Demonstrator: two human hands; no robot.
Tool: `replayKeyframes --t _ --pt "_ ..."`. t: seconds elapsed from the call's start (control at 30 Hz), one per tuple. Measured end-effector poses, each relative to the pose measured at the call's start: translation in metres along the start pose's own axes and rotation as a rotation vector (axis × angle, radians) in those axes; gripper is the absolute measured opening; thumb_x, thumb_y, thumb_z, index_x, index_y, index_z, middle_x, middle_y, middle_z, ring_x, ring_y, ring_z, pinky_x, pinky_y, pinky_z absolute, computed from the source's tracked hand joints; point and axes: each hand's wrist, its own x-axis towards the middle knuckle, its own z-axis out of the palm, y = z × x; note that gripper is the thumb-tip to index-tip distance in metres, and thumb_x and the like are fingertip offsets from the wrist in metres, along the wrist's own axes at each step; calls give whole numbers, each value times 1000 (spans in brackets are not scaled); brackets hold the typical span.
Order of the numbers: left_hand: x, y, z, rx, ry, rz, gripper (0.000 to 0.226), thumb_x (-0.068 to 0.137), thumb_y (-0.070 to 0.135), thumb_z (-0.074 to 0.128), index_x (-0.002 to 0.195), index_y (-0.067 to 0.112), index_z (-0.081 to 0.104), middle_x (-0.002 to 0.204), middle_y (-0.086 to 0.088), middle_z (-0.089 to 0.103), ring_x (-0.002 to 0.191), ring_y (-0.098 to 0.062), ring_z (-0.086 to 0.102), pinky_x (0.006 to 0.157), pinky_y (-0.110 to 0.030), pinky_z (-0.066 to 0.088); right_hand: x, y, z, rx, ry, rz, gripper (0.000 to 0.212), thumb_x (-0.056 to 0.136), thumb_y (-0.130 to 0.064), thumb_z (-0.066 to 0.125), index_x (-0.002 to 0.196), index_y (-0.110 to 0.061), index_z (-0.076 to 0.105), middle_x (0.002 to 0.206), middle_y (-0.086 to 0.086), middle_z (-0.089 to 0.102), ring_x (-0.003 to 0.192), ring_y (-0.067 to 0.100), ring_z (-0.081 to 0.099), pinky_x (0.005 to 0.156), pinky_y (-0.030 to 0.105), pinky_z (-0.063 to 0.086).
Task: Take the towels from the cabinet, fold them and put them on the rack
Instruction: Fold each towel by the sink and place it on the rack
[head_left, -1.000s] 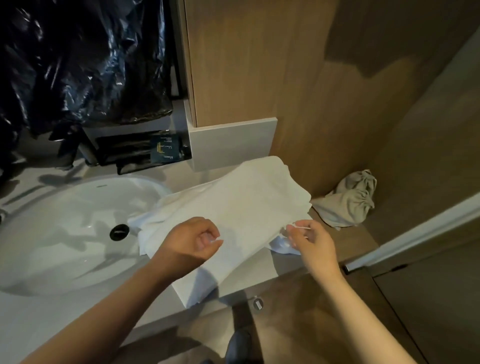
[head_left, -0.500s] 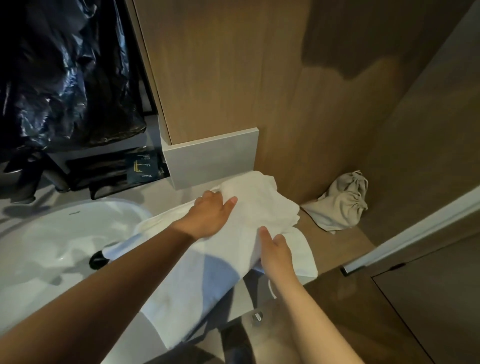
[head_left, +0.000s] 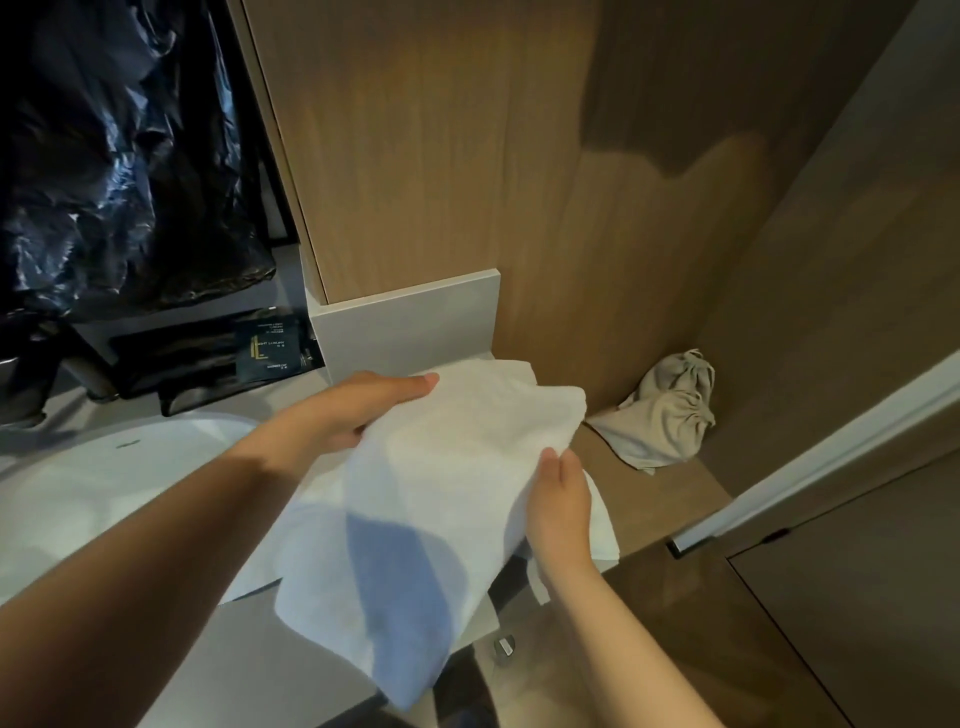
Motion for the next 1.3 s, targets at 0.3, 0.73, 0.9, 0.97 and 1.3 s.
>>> replayKeyframes --t 0.3,0.73,0.9,0.97,1.3 --pt "-90 40 9 -391 -250 203 45 78 35 73 118 14 67 116 -9 71 105 -24 69 80 -33 59 -14 -83 -38 185 55 -344 37 104 -22 44 80 6 45 64 -6 40 55 -1 41 52 6 34" --pt "-222 160 50 -297 90 987 54 68 38 75 115 15 64 106 -3 74 97 -22 71 77 -38 59 -64 -226 -124 50 401 -976 39 105 -27 42 66 -17 41 58 -11 39 58 6 35 54 21 28" --pt "-259 206 61 -116 434 1214 46 64 48 78 88 12 64 77 -4 73 74 -26 71 64 -44 60 -73 -272 -163 -17 484 -1067 40 103 -31 45 64 -22 45 59 -12 48 59 10 43 55 28 31" --pt "-272 225 64 -68 571 1335 38 66 48 78 81 17 63 63 0 70 59 -20 66 54 -31 53 -76 -288 -178 -35 544 -1117 40 102 -33 46 63 -24 46 61 -11 50 57 9 45 52 26 31" --pt "-316 283 90 -25 637 1483 19 79 40 74 90 27 68 76 7 75 71 -14 71 66 -41 60 -80 -347 -218 122 392 -1188 40 104 -30 44 68 -14 55 53 -1 58 47 7 54 52 21 40"
